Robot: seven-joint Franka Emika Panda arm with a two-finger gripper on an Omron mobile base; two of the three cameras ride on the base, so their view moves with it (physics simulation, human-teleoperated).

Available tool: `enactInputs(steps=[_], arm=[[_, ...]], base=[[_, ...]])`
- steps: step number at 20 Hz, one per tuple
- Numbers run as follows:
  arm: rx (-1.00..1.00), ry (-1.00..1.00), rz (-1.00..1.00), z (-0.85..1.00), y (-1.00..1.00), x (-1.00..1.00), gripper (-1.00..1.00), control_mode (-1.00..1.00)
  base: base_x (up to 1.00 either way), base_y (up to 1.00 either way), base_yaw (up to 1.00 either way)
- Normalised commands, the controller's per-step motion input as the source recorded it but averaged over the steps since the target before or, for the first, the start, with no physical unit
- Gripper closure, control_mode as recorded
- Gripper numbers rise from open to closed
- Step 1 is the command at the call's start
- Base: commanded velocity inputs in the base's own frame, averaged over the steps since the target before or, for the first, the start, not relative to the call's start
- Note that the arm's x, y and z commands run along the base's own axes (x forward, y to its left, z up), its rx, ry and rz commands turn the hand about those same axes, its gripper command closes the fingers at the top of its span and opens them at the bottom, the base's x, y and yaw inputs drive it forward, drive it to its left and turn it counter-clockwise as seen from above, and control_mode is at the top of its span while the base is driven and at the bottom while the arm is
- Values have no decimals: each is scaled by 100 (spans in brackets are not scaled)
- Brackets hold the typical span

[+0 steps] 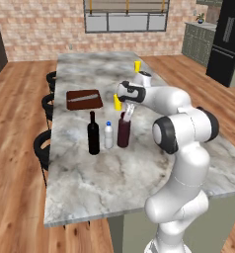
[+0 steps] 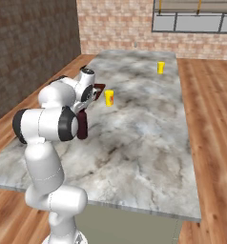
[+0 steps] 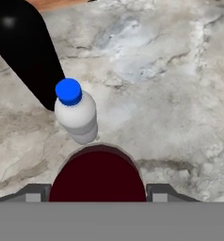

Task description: Place the drinks on the dining counter in a tight cluster.

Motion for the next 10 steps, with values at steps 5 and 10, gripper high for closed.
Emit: enactInputs(steps=[5,10], arm=[[0,0,0,-1,0,0,100,-100],[0,0,0,0,0,0,-100,-100]], base=[[0,0,0],[0,0,0]])
